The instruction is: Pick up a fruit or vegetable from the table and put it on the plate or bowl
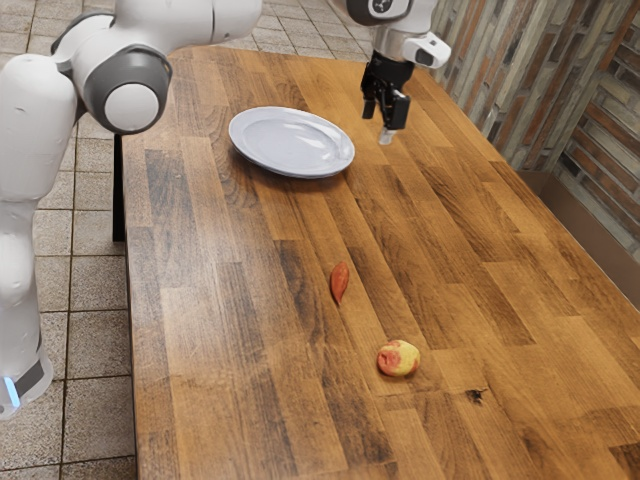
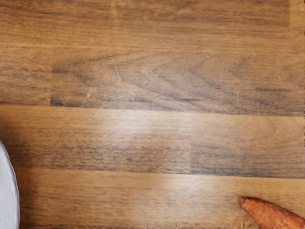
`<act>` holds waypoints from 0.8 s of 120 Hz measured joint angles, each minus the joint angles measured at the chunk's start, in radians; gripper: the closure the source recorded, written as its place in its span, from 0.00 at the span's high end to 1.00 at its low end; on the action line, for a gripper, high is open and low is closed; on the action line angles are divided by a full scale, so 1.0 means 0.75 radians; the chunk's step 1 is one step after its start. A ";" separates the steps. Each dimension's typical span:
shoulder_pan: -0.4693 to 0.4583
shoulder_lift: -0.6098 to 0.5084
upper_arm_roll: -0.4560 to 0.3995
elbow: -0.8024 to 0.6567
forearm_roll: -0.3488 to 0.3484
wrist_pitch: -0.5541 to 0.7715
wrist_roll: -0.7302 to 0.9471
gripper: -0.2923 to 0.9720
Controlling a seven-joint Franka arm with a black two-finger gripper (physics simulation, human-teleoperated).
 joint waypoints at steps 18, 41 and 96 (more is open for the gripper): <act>0.001 0.002 0.002 0.001 -0.004 -0.014 0.069 0.77; 0.005 0.004 0.005 0.001 -0.044 -0.022 0.135 0.77; -0.116 0.062 -0.212 -0.005 -0.062 0.045 0.208 0.77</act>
